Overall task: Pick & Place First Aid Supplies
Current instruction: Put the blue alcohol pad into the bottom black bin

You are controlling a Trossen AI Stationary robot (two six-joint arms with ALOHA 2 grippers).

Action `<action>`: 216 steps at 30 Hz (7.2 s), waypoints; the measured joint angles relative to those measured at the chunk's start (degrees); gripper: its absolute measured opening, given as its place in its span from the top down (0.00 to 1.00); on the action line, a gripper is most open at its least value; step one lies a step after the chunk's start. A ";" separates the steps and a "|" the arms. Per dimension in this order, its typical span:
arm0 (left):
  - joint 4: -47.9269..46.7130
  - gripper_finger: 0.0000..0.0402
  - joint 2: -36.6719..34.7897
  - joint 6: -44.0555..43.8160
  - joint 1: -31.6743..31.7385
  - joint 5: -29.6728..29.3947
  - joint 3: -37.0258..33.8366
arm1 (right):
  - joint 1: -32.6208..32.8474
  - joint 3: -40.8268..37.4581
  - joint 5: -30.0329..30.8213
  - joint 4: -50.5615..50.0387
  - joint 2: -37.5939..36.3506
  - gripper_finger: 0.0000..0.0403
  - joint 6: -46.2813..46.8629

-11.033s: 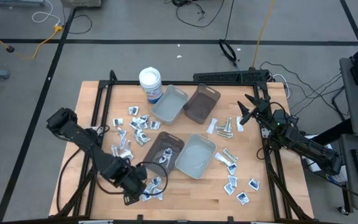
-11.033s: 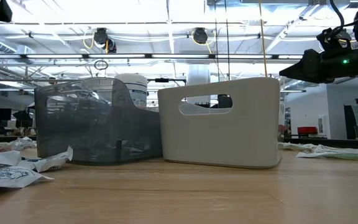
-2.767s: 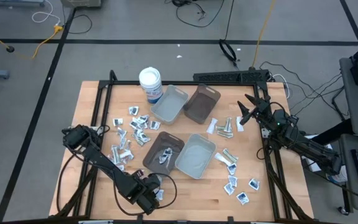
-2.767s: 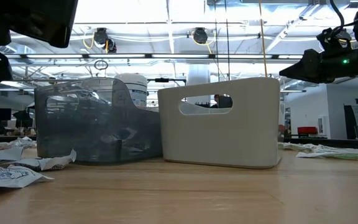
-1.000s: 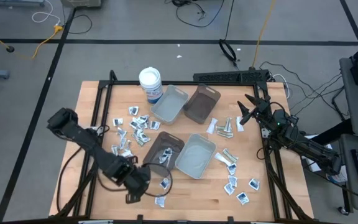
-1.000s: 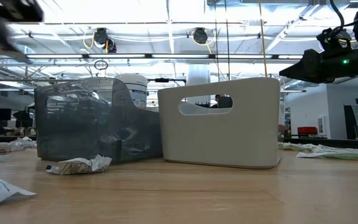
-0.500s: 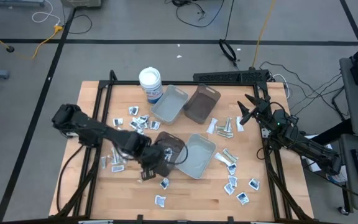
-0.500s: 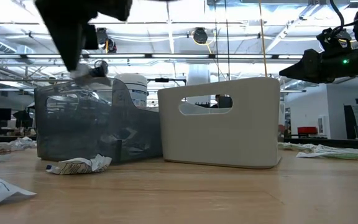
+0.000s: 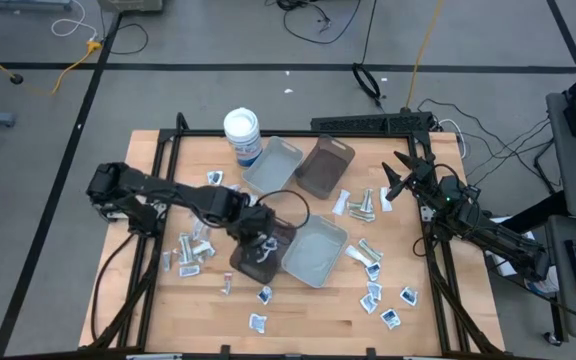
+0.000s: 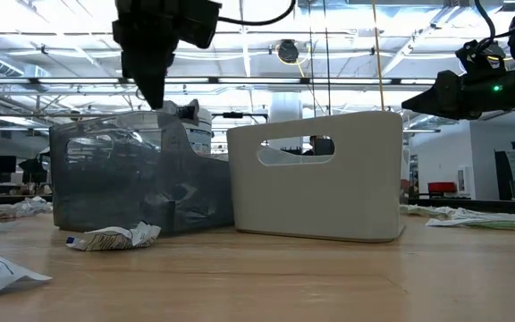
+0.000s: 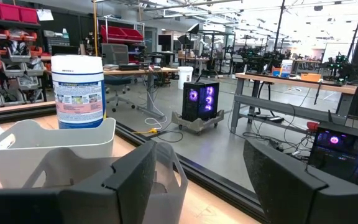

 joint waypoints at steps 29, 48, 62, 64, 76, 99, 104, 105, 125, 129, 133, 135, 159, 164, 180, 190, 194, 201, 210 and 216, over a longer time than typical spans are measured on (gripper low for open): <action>7.28 0.96 15.21 -9.04 1.70 -2.64 0.09 | 0.00 0.02 0.02 -0.01 0.00 0.41 0.00; 6.38 0.49 14.39 -7.03 1.85 2.01 0.09 | -0.01 0.01 0.00 0.02 0.01 0.41 0.01; 4.33 0.46 5.60 -6.87 -1.79 3.75 0.35 | 0.01 0.01 0.02 -0.01 0.07 0.41 0.02; 4.29 0.46 3.99 -7.59 -3.02 3.64 0.35 | 0.00 0.01 0.00 -0.03 0.07 0.41 0.02; 3.38 0.46 3.71 -8.01 -10.93 1.60 4.04 | 0.00 0.02 0.02 -0.01 0.09 0.41 0.02; 2.96 0.46 4.62 4.94 -28.49 0.57 8.93 | 0.00 0.01 0.00 -0.01 0.09 0.41 0.01; 3.15 0.46 7.28 4.87 -28.58 0.61 9.07 | 0.02 0.02 -0.01 0.02 0.09 0.41 0.02; 3.33 0.46 8.14 4.85 -28.58 0.61 9.07 | 0.00 0.02 0.00 0.00 0.07 0.41 0.00; 10.47 0.46 27.13 3.39 -30.53 -1.16 18.17 | -0.01 0.01 0.00 -0.18 0.09 0.41 0.01; 10.40 0.46 29.77 2.42 -29.95 -1.16 18.91 | 0.01 0.00 0.00 -0.16 0.09 0.41 0.01; 10.00 0.46 31.93 1.92 -29.61 -1.37 18.93 | 0.00 0.01 0.02 -0.17 0.08 0.41 0.02; 10.04 0.46 32.52 2.60 -29.47 -1.41 18.94 | 0.00 0.01 0.00 -0.17 0.09 0.41 0.00; 7.86 0.97 30.00 4.20 -28.30 4.56 18.84 | 0.01 0.01 0.01 -0.16 0.09 0.41 0.01; 4.99 0.98 26.06 5.55 -27.75 5.72 18.85 | -0.01 0.00 0.00 -0.18 0.09 0.41 0.01; -1.77 0.98 16.04 11.39 -26.02 4.74 18.95 | -0.01 0.01 0.02 -0.14 0.09 0.41 0.00; -6.48 0.98 16.04 5.07 -15.46 5.66 18.95 | 0.01 0.02 0.00 -0.14 0.09 0.41 0.00; -10.52 0.99 16.04 3.23 -10.67 5.64 18.95 | 0.02 0.01 0.01 -0.14 0.08 0.41 0.01; -11.34 0.99 16.04 3.76 -4.40 6.57 18.95 | 0.01 0.00 0.00 -0.14 0.09 0.41 0.00; -10.83 0.99 16.04 4.35 -0.94 3.88 18.17 | 0.00 0.01 0.02 -0.14 0.09 0.41 0.01; -3.90 0.99 16.04 3.92 -0.86 3.57 10.95 | 0.02 0.02 0.01 -0.14 0.09 0.41 -0.01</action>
